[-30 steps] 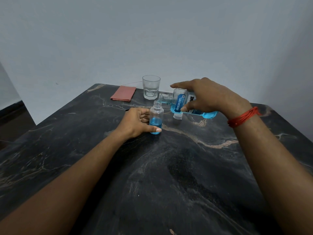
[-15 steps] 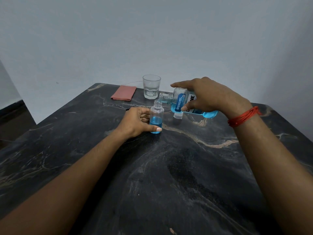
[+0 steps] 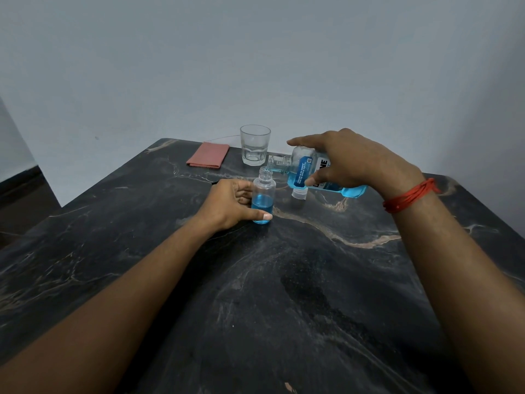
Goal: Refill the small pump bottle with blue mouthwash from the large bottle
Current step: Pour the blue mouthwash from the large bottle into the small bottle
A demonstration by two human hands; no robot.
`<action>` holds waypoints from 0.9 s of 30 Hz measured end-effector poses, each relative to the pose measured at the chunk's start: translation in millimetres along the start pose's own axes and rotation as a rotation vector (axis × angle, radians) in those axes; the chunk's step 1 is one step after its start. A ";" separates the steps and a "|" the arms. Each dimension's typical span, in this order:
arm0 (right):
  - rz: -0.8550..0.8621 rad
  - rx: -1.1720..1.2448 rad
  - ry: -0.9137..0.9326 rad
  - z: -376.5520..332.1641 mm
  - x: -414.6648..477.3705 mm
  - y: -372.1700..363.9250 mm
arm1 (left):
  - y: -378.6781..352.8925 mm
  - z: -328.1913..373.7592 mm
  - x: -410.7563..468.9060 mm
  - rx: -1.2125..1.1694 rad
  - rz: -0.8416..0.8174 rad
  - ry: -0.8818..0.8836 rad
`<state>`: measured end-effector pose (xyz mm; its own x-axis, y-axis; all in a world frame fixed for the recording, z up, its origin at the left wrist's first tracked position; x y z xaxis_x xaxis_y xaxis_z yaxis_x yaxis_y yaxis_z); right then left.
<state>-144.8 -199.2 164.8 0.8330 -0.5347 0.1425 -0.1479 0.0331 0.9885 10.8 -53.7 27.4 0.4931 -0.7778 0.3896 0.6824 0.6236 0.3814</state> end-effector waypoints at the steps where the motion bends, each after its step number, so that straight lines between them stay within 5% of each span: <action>1: 0.002 -0.002 0.001 -0.1 0.1 0.1 | 0.0 -0.9 0.2 0.003 0.000 -0.001; 27: 0.001 -0.016 0.007 0.3 0.1 1.5 | -0.8 1.9 -1.2 0.019 0.007 -0.019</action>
<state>-145.1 -199.5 166.3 0.8364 -0.5290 0.1437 -0.1404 0.0467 0.9890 8.6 -53.1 28.1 0.4872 -0.7721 0.4081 0.6688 0.6303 0.3941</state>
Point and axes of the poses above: each hand's wrist, its own x-axis towards the middle knuckle, its own y-axis out of the back of the hand, z = x × y, the point moved 2 cm from there along x, towards the middle knuckle, and after that the axes turned 15 degrees about -y, right-handed, at the moved point
